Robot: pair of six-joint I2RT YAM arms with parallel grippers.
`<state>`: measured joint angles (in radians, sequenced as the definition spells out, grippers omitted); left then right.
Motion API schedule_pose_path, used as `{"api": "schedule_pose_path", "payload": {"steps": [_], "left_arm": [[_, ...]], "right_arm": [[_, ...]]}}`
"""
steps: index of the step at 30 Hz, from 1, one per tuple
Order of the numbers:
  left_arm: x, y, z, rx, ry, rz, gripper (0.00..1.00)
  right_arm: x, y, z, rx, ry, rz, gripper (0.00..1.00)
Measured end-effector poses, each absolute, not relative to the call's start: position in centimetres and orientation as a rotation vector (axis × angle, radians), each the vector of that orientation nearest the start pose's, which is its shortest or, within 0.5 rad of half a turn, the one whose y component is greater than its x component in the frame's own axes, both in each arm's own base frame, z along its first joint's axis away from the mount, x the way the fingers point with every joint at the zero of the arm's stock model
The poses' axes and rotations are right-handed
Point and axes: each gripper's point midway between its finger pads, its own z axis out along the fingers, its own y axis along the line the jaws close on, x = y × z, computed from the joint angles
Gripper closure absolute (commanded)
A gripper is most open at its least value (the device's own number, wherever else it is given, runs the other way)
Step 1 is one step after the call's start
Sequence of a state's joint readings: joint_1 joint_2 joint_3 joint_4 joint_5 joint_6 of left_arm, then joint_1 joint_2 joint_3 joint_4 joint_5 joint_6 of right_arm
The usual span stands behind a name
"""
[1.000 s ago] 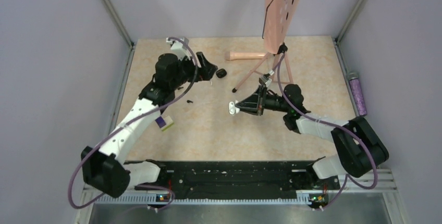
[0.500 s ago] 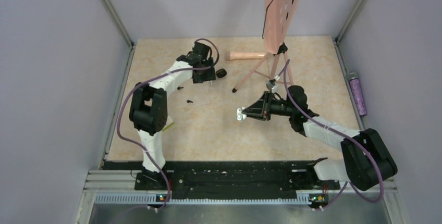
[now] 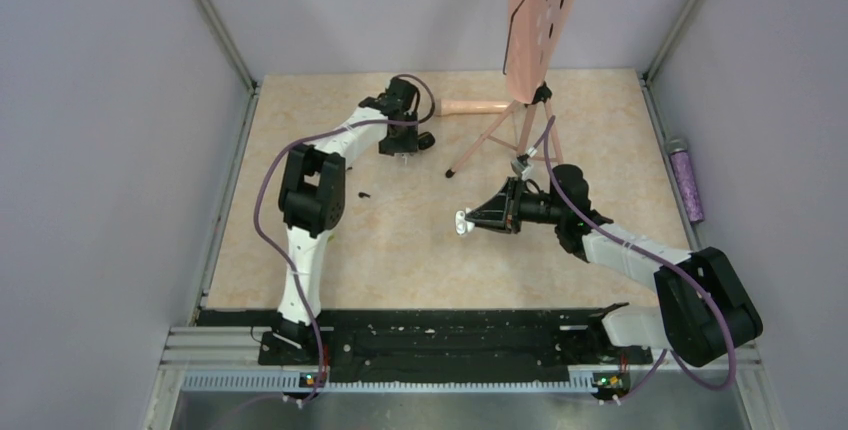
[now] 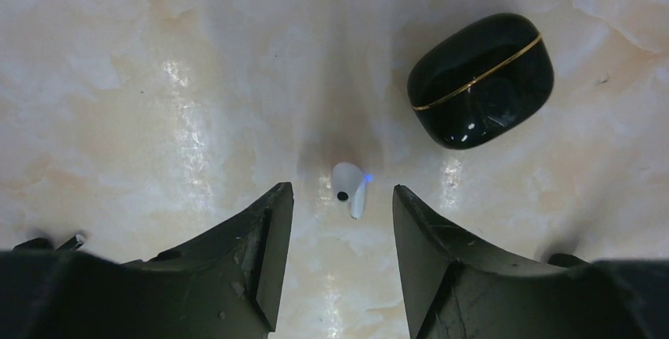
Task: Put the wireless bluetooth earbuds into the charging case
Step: Pick up the left earbud from the center of the board.
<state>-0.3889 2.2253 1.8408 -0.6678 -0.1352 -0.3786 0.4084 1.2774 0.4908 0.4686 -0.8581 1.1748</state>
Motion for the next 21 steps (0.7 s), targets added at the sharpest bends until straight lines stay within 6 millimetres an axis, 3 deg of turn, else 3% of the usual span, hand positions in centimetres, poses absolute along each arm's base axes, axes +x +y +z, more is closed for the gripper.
{"api": "schedule_pose_path", "payload": {"steps": [6, 14, 21], "left_arm": [[48.9, -18.8, 2.9, -0.006, 2.640, -0.054, 0.59], [49.3, -19.0, 3.0, -0.001, 2.632, -0.058, 0.67], [49.0, -18.9, 2.9, -0.005, 2.646, -0.059, 0.66]], "right_arm": [[21.8, 26.6, 16.9, 0.144, 2.249, 1.781, 1.00], [21.8, 26.6, 16.7, 0.152, 2.258, 1.778, 1.00], [21.7, 26.6, 16.7, 0.154, 2.261, 1.777, 1.00]]}}
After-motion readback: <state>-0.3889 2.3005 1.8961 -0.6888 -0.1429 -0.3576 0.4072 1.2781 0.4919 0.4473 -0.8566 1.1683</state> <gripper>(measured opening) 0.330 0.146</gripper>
